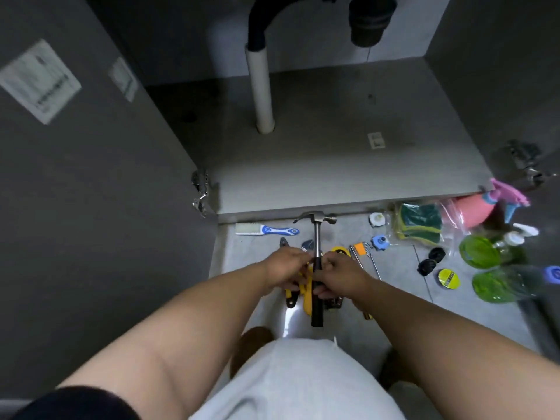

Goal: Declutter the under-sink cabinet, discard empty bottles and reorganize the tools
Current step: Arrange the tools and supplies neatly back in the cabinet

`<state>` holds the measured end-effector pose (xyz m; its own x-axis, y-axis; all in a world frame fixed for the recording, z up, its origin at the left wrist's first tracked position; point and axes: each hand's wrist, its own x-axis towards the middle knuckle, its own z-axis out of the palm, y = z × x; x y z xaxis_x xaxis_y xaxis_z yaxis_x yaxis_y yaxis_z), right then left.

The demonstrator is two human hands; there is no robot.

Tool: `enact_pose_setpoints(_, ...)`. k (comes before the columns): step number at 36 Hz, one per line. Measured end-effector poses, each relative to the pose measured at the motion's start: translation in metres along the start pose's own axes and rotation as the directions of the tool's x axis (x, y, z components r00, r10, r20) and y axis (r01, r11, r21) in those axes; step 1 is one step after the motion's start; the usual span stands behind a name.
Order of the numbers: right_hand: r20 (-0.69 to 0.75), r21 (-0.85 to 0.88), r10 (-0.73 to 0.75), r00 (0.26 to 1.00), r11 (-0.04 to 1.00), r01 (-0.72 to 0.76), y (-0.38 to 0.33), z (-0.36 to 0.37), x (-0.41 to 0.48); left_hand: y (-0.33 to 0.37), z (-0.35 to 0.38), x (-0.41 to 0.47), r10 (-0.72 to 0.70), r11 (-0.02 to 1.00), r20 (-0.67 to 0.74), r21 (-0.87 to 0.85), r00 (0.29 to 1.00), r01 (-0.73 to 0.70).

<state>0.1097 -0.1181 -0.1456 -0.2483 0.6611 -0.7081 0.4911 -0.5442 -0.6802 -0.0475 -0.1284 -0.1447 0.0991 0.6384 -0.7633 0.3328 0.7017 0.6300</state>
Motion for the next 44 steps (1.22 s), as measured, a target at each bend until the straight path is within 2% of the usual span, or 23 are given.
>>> enact_pose_setpoints(2, 0.063, 0.021, -0.056, 0.996, 0.998, 0.055, -0.009, 0.012, -0.011, -0.004, -0.003, -0.017, -0.021, 0.994, 0.12, -0.102, 0.993, 0.033)
enact_pose_setpoints(4, 0.097, 0.059, -0.083, 0.992, 0.995, 0.078, -0.016, 0.027, -0.017, -0.013, -0.009, -0.03, -0.017, 0.984, 0.131, -0.171, 0.991, 0.04)
enact_pose_setpoints(7, 0.185, 0.079, -0.055, 0.981, 0.996, 0.041, -0.027, 0.048, -0.021, -0.032, -0.025, -0.04, -0.017, 0.961, 0.031, -0.274, 0.999, 0.025)
enact_pose_setpoints(10, 0.265, 0.058, -0.046, 0.963, 0.998, 0.031, -0.038, 0.065, -0.022, -0.048, -0.04, -0.041, -0.065, 0.956, -0.089, -0.29, 0.994, 0.036)
enact_pose_setpoints(12, 0.263, 0.012, -0.043, 0.964, 0.999, 0.042, -0.044, 0.068, -0.022, -0.054, -0.048, -0.04, -0.123, 0.948, -0.163, -0.311, 0.979, 0.067)
enact_pose_setpoints(16, 0.253, -0.082, -0.012, 0.967, 0.996, 0.034, -0.05, 0.057, -0.028, -0.05, -0.054, -0.045, -0.221, 0.906, -0.216, -0.406, 0.951, 0.119)
enact_pose_setpoints(21, 0.229, -0.184, -0.013, 0.973, 0.981, 0.056, -0.053, 0.025, -0.05, -0.034, -0.041, -0.06, -0.19, 0.877, -0.284, -0.478, 0.94, 0.033)
enact_pose_setpoints(27, 0.168, -0.189, -0.052, 0.984, 0.978, 0.084, -0.051, 0.008, -0.078, -0.034, -0.026, -0.091, -0.167, 0.899, -0.408, -0.436, 0.898, -0.031)
enact_pose_setpoints(32, 0.157, -0.241, -0.059, 0.986, 0.966, 0.096, -0.049, 0.02, -0.077, -0.05, -0.034, -0.093, -0.209, 0.908, -0.473, -0.419, 0.856, -0.011)
enact_pose_setpoints(36, 0.161, -0.266, -0.036, 0.986, 0.961, 0.078, -0.042, 0.034, -0.058, -0.068, -0.044, -0.075, -0.238, 0.919, -0.466, -0.392, 0.853, 0.042)
enact_pose_setpoints(44, 0.143, -0.542, 0.051, 0.988, 0.84, 0.035, -0.002, 0.041, 0.013, -0.111, -0.059, 0.0, -0.317, 0.924, -0.47, -0.349, 0.823, 0.157)
